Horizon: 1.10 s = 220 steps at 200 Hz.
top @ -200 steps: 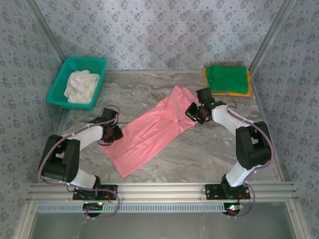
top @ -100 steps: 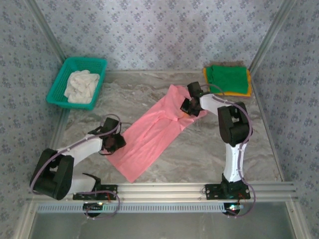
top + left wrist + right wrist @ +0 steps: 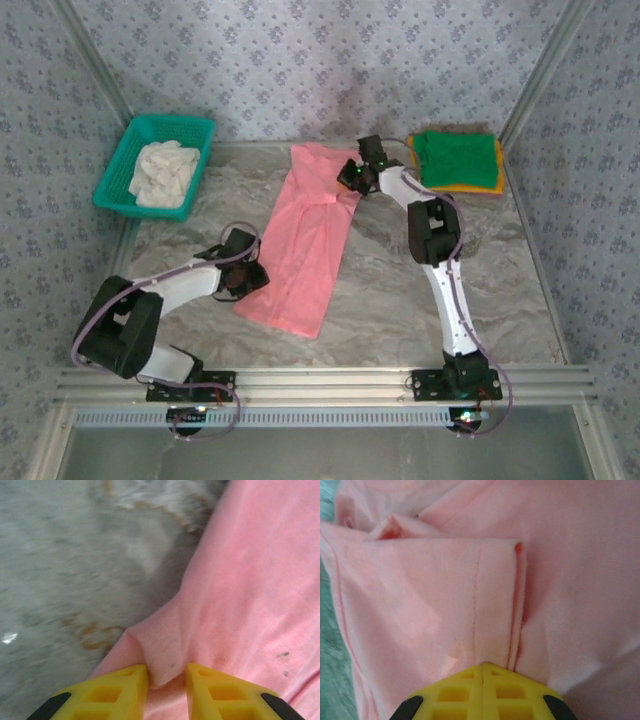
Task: Fold and stack the t-shirts
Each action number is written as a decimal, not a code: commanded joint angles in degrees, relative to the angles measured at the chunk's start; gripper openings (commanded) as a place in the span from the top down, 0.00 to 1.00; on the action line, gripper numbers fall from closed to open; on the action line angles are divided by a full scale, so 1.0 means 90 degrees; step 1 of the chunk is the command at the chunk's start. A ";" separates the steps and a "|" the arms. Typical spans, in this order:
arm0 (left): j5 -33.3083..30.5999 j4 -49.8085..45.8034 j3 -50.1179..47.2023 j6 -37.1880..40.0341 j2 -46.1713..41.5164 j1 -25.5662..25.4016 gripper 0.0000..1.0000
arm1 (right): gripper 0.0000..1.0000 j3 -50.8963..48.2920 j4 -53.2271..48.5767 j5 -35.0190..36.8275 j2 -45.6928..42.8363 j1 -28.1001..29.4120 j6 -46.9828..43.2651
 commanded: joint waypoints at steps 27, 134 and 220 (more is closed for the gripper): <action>0.0276 0.0340 0.0352 -0.0516 0.0512 -0.0726 0.72 | 0.97 0.1438 -0.0407 -0.0742 0.0167 -0.0107 0.0267; -0.0871 -0.2056 -0.0095 -0.0371 -0.2398 -0.0533 0.69 | 0.82 -0.5791 0.1241 -0.1678 -0.5484 0.0354 -0.0702; 0.0250 -0.0333 -0.0777 0.0440 -0.1522 -0.0383 1.00 | 1.00 -0.8630 0.1169 -0.1419 -0.6079 0.2952 -0.1023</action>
